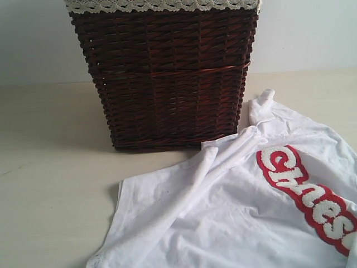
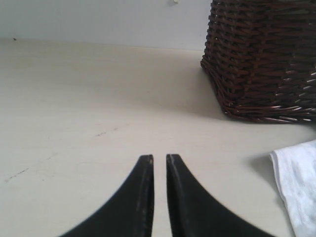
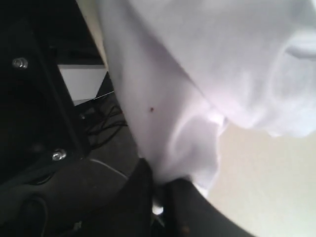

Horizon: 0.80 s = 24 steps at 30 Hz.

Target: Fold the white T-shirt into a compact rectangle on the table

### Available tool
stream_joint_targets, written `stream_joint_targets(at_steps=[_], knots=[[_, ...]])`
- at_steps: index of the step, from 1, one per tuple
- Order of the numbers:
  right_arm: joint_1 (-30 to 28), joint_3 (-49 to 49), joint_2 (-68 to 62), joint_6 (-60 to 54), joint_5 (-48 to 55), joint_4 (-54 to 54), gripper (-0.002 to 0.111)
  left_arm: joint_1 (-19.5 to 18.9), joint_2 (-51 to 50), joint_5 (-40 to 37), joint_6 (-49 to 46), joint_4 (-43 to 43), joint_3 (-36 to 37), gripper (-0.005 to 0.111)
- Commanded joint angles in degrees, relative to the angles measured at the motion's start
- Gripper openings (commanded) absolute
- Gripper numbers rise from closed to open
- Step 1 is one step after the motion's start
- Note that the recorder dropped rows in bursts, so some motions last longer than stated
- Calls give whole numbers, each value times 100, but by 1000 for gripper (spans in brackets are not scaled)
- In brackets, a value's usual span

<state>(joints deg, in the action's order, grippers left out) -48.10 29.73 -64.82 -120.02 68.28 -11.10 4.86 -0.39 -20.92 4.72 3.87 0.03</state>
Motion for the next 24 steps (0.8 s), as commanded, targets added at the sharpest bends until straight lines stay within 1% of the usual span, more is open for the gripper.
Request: stream_joint_targets(at_steps=[1, 4, 7, 8, 9, 10, 12, 13, 15, 17, 18, 19, 20, 21, 24], knots=[[-24, 394, 283, 67, 168, -941, 0, 33, 39, 25, -11, -10, -3, 12], [-24, 522, 484, 361, 168, -1397, 0, 33, 39, 25, -11, -10, -3, 12], [-24, 532, 550, 371, 168, -1236, 0, 33, 39, 25, -11, -10, -3, 12], [-24, 532, 550, 371, 168, -917, 0, 33, 39, 25, -11, -10, -3, 12], [-24, 532, 550, 441, 168, -316, 0, 33, 39, 25, -11, -10, -3, 12], [-24, 532, 550, 575, 168, 532, 0, 33, 39, 25, -11, -10, -3, 12], [-24, 532, 550, 779, 168, 1413, 0, 33, 39, 25, -11, -10, -3, 12], [-24, 532, 550, 779, 168, 1608, 1, 33, 39, 25, -11, -10, -3, 12], [-24, 532, 550, 779, 168, 1813, 14, 33, 39, 25, -11, -10, -3, 12], [-24, 532, 550, 765, 168, 1695, 44, 33, 39, 25, -11, -10, -3, 12], [-24, 532, 550, 765, 168, 1544, 56, 33, 39, 25, -11, -10, -3, 12], [-24, 532, 550, 765, 168, 1409, 65, 33, 39, 25, -11, -10, -3, 12], [-24, 532, 550, 765, 168, 1209, 70, 33, 39, 25, -11, -10, -3, 12], [-24, 532, 550, 754, 168, 978, 71, 33, 39, 25, -11, -10, -3, 12], [-24, 532, 550, 717, 168, -699, 71, 33, 39, 25, -11, -10, -3, 12]])
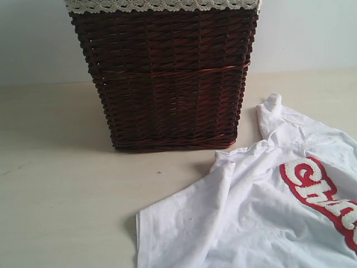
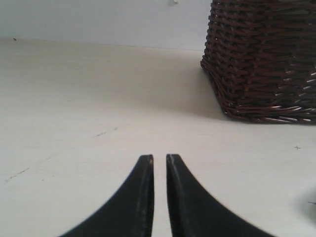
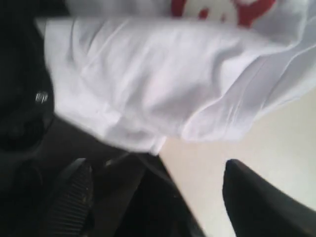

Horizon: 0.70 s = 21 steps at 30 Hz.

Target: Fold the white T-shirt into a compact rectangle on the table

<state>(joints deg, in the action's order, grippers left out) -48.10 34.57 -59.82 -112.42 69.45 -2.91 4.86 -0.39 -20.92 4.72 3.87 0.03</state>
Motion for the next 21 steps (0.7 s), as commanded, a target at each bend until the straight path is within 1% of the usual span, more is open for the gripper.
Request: stream_joint_targets(at_steps=[1, 2, 3, 4, 5, 6, 7, 8, 9, 11, 12, 13, 14, 15, 17, 20, 21], knots=[[-24, 7, 30, -98, 51, -2807, 70, 33, 39, 25, -11, -10, -3, 12], [-24, -32, -11, -231, 51, -3478, 69, 33, 39, 25, -11, -10, -3, 12], [-24, -88, -165, -731, -204, -4676, 62, 33, 39, 25, -11, -10, -3, 12], [-24, -98, -253, -854, -339, -5065, 56, 33, 39, 25, -11, -10, -3, 12], [25, -98, -552, -866, -609, -5758, 41, 33, 39, 25, -11, -10, -3, 12], [111, -98, -888, -866, -704, -5885, 23, 33, 39, 25, -11, -10, -3, 12], [177, -98, -1094, -795, -719, -5822, 14, 33, 39, 25, -11, -10, -3, 12], [360, -98, -1543, -720, -752, -5703, 0, 33, 39, 25, -11, -10, -3, 12], [476, -98, -1777, -682, -856, -5691, 0, 33, 39, 25, -11, -10, -3, 12], [910, -98, -2456, -652, -1785, -6162, 0, 33, 39, 25, -11, -10, -3, 12], [1234, -98, -2873, -635, -2691, -6804, 0, 33, 39, 25, -11, -10, -3, 12], [1417, -87, -3072, -635, -3220, -7192, 0, 33, 39, 25, -11, -10, -3, 12], [1730, -43, -3346, -656, -4098, -7758, 0, 33, 39, 25, -11, -10, -3, 12], [1887, -14, -3403, -656, -4454, -7960, 0, 33, 39, 25, -11, -10, -3, 12], [2126, 24, -3492, -682, -4786, -8156, 0, 33, 39, 25, -11, -10, -3, 12], [2362, 94, -3571, -682, -4822, -8281, 0, 33, 39, 25, -11, -10, -3, 12], [2493, 152, -3664, -682, -4891, -8469, 0, 33, 39, 25, -11, -10, -3, 12]])
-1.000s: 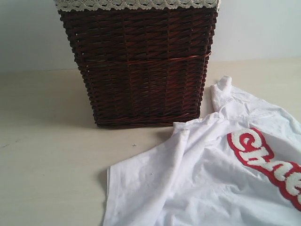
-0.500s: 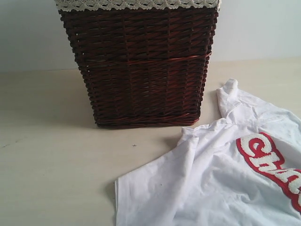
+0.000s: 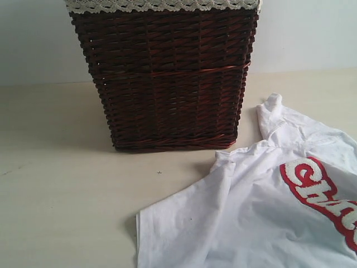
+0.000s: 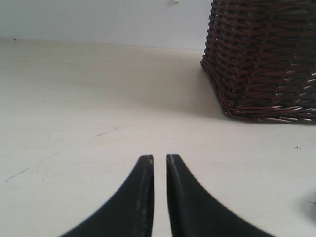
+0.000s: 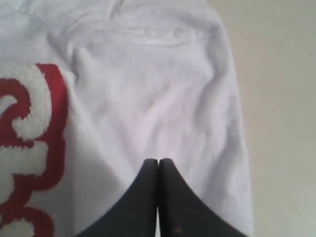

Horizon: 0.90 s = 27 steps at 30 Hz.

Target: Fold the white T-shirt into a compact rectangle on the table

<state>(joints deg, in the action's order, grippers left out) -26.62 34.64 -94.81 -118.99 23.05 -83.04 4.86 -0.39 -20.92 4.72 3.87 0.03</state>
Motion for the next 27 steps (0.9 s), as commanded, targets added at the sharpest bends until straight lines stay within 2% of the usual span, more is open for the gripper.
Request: stream_joint_targets(at_steps=[1, 6, 18, 22, 27], knots=[[410, 179, -231, -38, -315, -580, 0, 33, 39, 25, -11, -10, -3, 12], [731, 660, -901, -38, -682, -682, 0, 33, 39, 25, -11, -10, -3, 12], [731, 2433, -2592, -38, -929, -849, 0, 33, 39, 25, -11, -10, -3, 12], [927, 3051, -3076, -156, -1444, -826, 0, 33, 39, 25, -11, -10, -3, 12], [1100, 3749, -3081, -126, -1434, -847, 0, 33, 39, 25, -11, -10, -3, 12]])
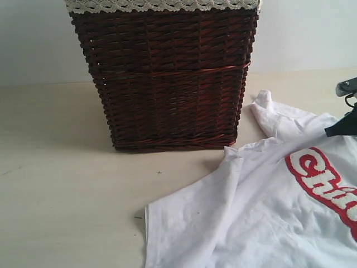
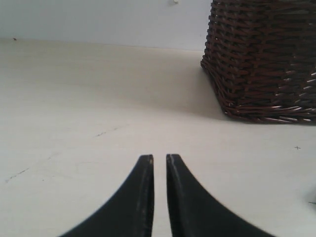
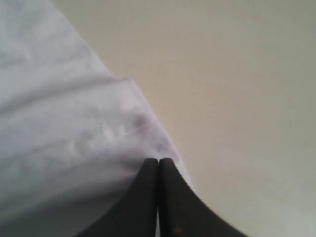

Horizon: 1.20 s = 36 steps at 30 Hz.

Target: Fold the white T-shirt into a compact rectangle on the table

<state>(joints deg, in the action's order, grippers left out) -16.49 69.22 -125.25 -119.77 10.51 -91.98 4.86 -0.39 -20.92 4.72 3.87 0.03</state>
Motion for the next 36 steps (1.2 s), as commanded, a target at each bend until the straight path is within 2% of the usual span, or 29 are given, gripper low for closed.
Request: stream_joint_targets(at_steps=[1, 7, 14, 18, 22, 24, 29, 36], knots=[[100, 309, 38, -24, -165, 47, 0, 33, 39, 25, -11, -10, -3, 12], [116, -72, 1264, 55, -165, 212, 0, 33, 39, 25, -11, -10, -3, 12], [116, -2227, 3122, 395, 209, 3116, 0, 33, 39, 25, -11, -10, -3, 12], [116, -3316, 3270, 506, 616, 3819, 0, 33, 39, 25, -11, -10, -3, 12], [116, -3794, 2874, 451, 536, 3737, 0, 33, 39, 25, -11, -10, -3, 12], [116, -3770, 2623, 412, 278, 3297, 0, 33, 39, 25, -11, -10, -3, 12], [116, -3205, 1727, -111, 219, 2069, 0, 33, 39, 25, -11, -10, -3, 12], [116, -2471, 1075, -99, 148, 1942, 0, 33, 39, 25, -11, -10, -3, 12]])
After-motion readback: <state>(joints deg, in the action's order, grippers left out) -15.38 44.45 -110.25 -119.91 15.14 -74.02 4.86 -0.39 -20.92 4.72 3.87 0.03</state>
